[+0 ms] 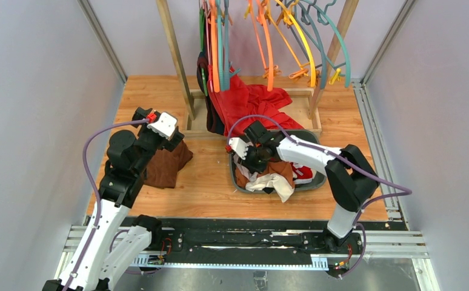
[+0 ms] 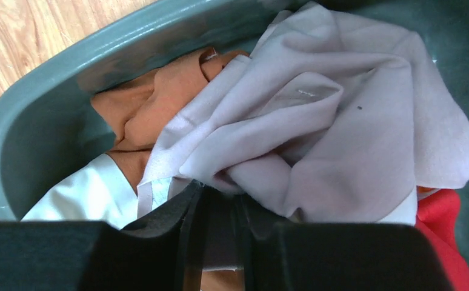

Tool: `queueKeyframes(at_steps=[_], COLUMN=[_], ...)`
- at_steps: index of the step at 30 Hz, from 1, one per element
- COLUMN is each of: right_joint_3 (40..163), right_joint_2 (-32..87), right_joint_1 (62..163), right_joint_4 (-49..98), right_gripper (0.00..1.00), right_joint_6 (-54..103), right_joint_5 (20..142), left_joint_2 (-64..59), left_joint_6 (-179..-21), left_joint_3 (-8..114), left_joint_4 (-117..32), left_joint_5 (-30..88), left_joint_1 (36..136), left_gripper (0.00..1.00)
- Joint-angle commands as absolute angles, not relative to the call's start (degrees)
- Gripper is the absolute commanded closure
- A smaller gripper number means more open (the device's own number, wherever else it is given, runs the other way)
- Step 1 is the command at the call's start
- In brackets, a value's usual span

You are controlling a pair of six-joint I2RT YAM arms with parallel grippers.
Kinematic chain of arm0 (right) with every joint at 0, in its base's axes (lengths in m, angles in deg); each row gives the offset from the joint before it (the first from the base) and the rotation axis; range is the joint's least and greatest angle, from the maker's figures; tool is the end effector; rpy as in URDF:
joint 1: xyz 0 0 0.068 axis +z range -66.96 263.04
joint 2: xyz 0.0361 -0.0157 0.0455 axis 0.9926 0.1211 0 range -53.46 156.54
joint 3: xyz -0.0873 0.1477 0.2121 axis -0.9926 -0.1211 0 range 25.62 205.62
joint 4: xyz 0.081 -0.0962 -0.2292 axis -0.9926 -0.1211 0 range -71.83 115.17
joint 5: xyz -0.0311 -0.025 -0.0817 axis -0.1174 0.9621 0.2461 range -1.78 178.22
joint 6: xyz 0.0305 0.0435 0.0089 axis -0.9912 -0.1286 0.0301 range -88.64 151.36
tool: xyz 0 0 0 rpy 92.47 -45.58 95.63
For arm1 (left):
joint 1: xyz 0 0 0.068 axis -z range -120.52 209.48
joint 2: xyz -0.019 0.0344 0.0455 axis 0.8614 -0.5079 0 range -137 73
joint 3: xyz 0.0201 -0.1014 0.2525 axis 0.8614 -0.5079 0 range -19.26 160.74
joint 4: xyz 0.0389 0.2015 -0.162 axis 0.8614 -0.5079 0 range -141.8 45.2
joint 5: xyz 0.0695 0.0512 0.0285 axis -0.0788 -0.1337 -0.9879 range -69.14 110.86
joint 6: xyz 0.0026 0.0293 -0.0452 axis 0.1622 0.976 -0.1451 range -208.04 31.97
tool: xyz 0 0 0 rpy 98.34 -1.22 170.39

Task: Remove the underwear clipped to the hanger
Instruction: Place the underwear in the bin.

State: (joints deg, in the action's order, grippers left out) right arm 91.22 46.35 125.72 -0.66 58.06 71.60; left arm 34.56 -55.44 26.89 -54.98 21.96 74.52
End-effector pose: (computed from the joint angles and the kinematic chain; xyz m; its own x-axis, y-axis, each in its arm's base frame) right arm 0.2543 0.2483 0.1919 -0.2298 -0.7977 -0.5576 -0.9603 0.2789 -0.0032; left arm 0.1518 -0.0415 0.3653 0.1148 0.5268 -0.8422 0.2566 0.8033 0.5375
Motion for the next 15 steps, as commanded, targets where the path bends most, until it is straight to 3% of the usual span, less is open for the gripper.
queueKeyframes(at_steps=[1, 6, 15], right_joint_3=[94.0, 95.4, 92.6], right_joint_2=[44.9, 38.5, 23.4], right_joint_1=[125.1, 125.1, 124.6], right_joint_4=[-5.4, -7.6, -9.6], right_gripper=[0.75, 0.63, 0.52], right_joint_6=[57.1, 59.1, 62.1], right_joint_5=[71.8, 72.9, 78.6], left_joint_2=[35.3, 35.3, 34.8], left_joint_6=[-55.0, -55.0, -55.4], left_joint_3=[26.4, 26.5, 26.6], left_joint_4=[-52.6, -52.5, -52.5], left_joint_5=[21.6, 21.6, 20.7], left_joint_1=[74.1, 74.1, 74.1], left_gripper=[0.02, 0.02, 0.02])
